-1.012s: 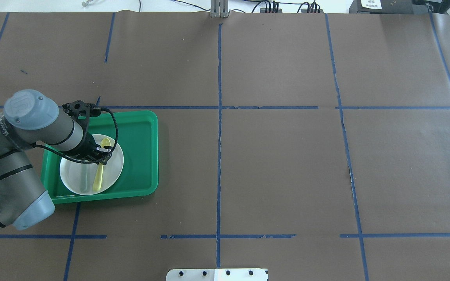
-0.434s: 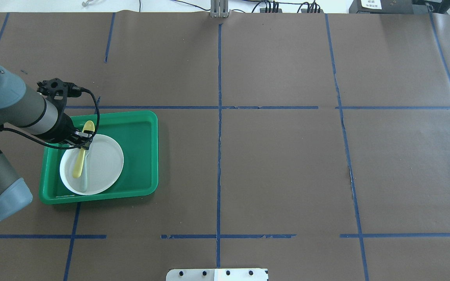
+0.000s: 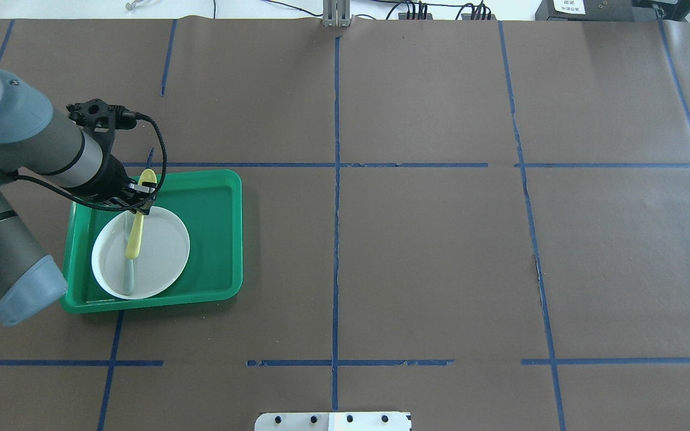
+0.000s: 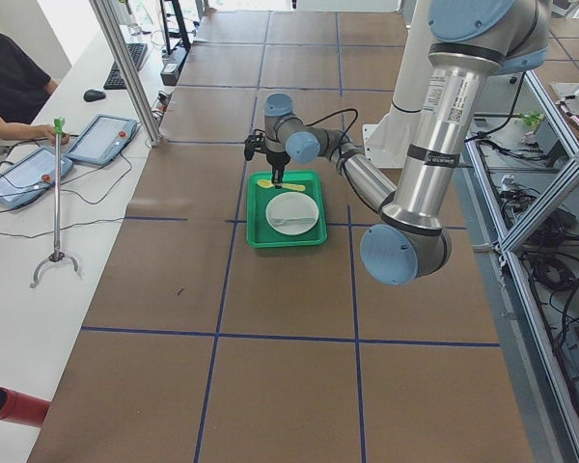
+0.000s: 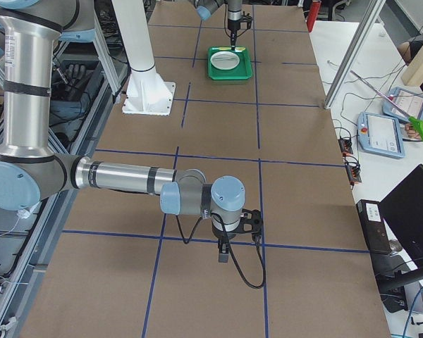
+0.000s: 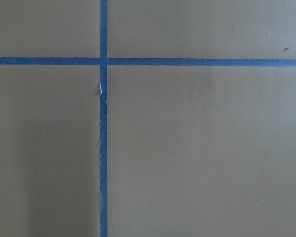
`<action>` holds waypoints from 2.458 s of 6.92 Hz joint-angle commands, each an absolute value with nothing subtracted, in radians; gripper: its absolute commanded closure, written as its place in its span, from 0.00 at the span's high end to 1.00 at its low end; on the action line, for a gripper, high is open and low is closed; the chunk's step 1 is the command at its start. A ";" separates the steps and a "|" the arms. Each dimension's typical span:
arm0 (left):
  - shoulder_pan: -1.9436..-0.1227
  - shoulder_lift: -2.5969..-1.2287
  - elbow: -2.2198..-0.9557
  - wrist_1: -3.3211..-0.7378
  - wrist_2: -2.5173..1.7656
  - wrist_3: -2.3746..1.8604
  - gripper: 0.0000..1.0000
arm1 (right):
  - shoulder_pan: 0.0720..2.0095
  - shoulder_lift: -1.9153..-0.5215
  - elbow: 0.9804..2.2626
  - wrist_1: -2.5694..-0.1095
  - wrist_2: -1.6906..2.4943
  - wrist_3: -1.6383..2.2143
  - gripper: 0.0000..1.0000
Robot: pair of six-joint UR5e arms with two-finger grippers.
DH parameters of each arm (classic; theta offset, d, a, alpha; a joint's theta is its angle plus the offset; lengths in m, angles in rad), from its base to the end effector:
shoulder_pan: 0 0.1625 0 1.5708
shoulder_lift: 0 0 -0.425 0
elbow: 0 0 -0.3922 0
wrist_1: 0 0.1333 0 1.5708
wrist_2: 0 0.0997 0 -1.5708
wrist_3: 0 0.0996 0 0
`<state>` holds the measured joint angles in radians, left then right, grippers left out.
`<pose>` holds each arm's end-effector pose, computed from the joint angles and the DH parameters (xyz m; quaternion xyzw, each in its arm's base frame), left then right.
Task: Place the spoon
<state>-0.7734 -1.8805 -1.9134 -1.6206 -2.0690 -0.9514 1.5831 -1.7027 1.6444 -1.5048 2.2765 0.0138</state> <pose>0.3507 -0.4622 0.3316 0.0362 0.4042 0.0145 0.9139 0.0741 -0.4350 0.6817 0.0034 -0.3456 0.0109 0.9383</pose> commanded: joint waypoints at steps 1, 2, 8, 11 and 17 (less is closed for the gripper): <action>-0.749 -1.983 -1.832 -1.620 -2.104 -1.055 0.00 | 1.583 -1.703 1.644 -1.505 2.276 0.014 1.00; -0.733 -1.999 -1.807 -1.626 -2.105 -1.071 0.00 | 1.583 -1.703 1.644 -1.503 2.276 0.014 1.00; -0.652 -2.011 -1.660 -1.775 -2.094 -1.124 0.00 | 1.583 -1.703 1.644 -1.503 2.276 0.014 1.00; -0.646 -2.013 -1.646 -1.776 -2.094 -1.120 0.00 | 1.583 -1.703 1.644 -1.505 2.276 0.014 1.00; -0.688 -2.010 -1.718 -1.761 -2.092 -1.105 0.43 | 1.583 -1.703 1.644 -1.505 2.276 0.014 1.00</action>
<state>-0.6633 -2.0105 -1.6825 -1.7718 -2.0919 -1.1102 1.5831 -1.7027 1.6444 -1.5048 2.2764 0.0137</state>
